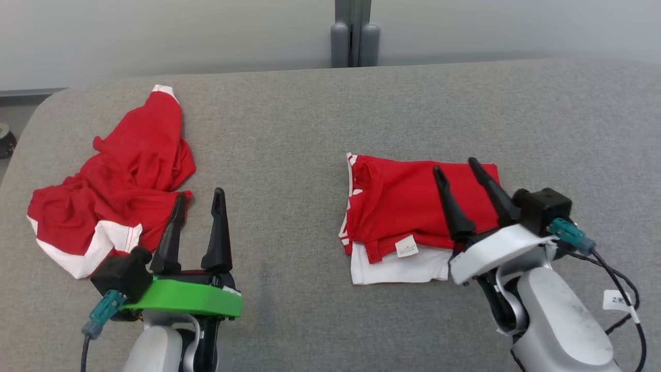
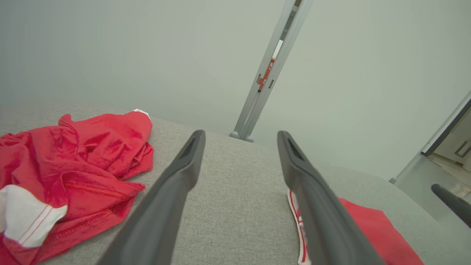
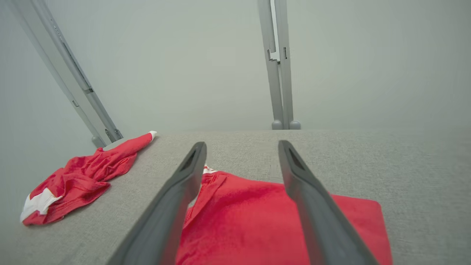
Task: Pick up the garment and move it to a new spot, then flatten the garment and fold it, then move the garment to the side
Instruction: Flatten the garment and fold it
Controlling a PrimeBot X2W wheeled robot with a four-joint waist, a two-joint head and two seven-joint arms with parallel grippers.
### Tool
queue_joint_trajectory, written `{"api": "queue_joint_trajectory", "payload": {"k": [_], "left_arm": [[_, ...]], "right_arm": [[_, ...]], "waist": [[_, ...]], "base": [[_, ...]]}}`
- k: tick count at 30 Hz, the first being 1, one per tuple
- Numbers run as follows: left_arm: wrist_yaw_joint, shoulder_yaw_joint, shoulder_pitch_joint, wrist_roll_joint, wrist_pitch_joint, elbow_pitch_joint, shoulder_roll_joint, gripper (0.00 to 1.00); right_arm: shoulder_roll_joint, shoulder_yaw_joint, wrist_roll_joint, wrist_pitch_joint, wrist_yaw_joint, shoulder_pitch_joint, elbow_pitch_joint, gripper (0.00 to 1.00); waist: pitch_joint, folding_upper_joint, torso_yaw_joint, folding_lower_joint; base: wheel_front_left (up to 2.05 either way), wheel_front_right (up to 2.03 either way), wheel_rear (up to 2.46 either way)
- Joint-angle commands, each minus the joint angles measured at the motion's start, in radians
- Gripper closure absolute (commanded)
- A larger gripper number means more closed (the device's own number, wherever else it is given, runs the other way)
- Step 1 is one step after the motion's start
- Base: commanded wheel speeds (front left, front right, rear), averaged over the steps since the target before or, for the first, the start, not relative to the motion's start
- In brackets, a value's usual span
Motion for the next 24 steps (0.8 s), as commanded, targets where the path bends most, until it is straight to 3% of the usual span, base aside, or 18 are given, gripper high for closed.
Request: {"api": "queue_joint_trajectory", "payload": {"k": [1, 7, 11, 16, 24], "left_arm": [[-0.005, -0.001, 0.000, -0.005, 0.000, -0.007, 0.002, 0.00], [-0.015, -0.015, 0.019, 0.015, 0.000, -0.031, 0.003, 0.00], [-0.019, -0.015, 0.033, 0.050, 0.000, -0.038, 0.003, 0.00], [-0.011, -0.026, 0.043, 0.127, 0.000, -0.016, 0.003, 0.00], [-0.015, -0.019, 0.023, 0.117, 0.000, -0.014, 0.003, 0.00]], "right_arm": [[-0.006, -0.031, -0.015, -0.013, 0.000, 0.026, -0.021, 0.00], [-0.008, -0.161, -0.127, -0.040, 0.000, 0.113, -0.097, 0.00], [0.015, -0.225, -0.141, -0.050, 0.000, 0.159, -0.128, 0.00], [0.028, -0.237, -0.155, -0.055, 0.000, 0.185, -0.146, 0.00], [0.035, -0.244, -0.172, -0.058, 0.000, 0.168, -0.157, 0.00]], "waist": [[-0.003, 0.0000, -0.024, 0.0000], [-0.008, 0.0000, -0.050, 0.0000], [-0.013, 0.0000, -0.062, 0.0000], [-0.014, 0.0000, -0.071, 0.0000], [0.011, 0.0000, -0.056, 0.0000]], "base": [[0.00, 0.00, 0.00], [0.00, 0.00, 0.00], [0.00, 0.00, 0.00], [0.00, 0.00, 0.00], [0.00, 0.00, 0.00]]}}
